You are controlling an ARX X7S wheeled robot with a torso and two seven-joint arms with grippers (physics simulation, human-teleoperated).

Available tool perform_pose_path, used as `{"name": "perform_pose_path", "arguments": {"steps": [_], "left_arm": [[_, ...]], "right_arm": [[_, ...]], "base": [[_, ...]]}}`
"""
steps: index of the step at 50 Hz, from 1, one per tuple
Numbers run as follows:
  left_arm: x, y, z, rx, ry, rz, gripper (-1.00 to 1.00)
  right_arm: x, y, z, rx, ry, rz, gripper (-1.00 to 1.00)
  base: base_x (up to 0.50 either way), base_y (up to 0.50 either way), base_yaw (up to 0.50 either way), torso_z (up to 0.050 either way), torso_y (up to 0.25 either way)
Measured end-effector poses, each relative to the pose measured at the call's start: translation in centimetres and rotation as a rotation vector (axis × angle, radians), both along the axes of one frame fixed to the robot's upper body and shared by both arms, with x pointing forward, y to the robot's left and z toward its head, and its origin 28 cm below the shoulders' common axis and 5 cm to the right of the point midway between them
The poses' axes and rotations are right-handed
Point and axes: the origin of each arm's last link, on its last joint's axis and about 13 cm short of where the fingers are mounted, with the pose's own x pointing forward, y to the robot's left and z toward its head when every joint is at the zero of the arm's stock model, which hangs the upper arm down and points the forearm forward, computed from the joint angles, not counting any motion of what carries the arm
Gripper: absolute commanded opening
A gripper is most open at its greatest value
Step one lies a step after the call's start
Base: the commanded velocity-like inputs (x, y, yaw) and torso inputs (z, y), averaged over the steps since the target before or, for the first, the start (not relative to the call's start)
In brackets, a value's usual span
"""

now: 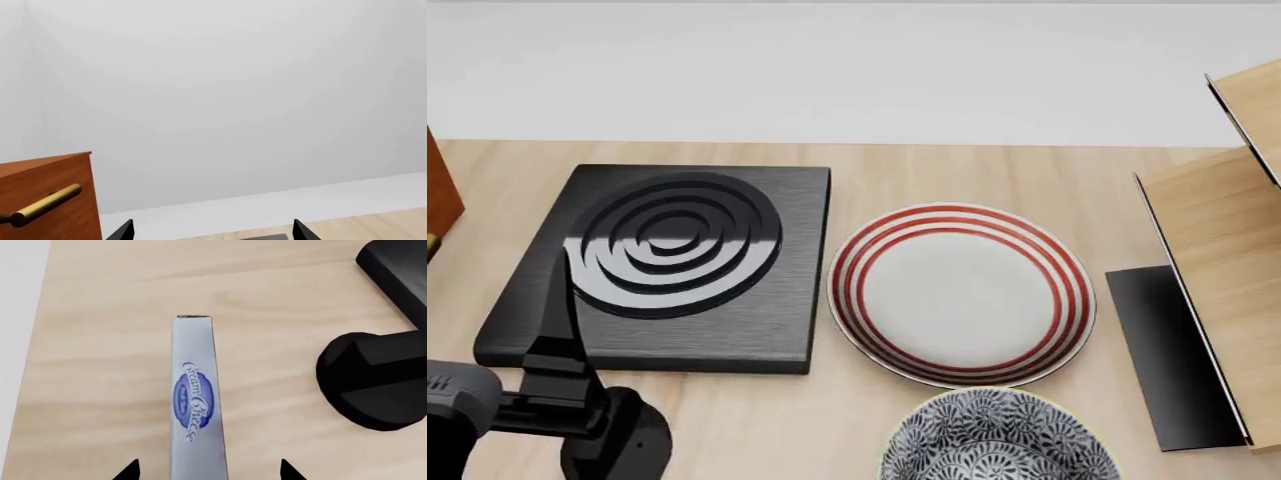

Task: Pick up the cream cheese and put it in the bowl.

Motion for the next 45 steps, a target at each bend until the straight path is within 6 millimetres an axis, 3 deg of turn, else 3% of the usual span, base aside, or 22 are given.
{"name": "perform_pose_path", "arguments": {"steps": [41,42,45], "left_arm": [[0.2,0.3,-0.3,-0.007,0.004,0.003,1.00],[0.2,0.3,-0.3,-0.007,0.004,0.003,1.00],[0.2,0.3,-0.3,-0.007,0.004,0.003,1.00]], "right_arm": [[0.2,0.6,-1.8,-0.030,0.031,0.017,1.00],[0.2,0.6,-1.8,-0.031,0.032,0.017,-1.00],[0.3,0.6,-1.8,-0.032,0.032,0.015,-1.00]], "base": [[0.00,0.00,0.00,0.000,0.000],[0.00,0.00,0.00,0.000,0.000],[0.00,0.00,0.00,0.000,0.000]]}}
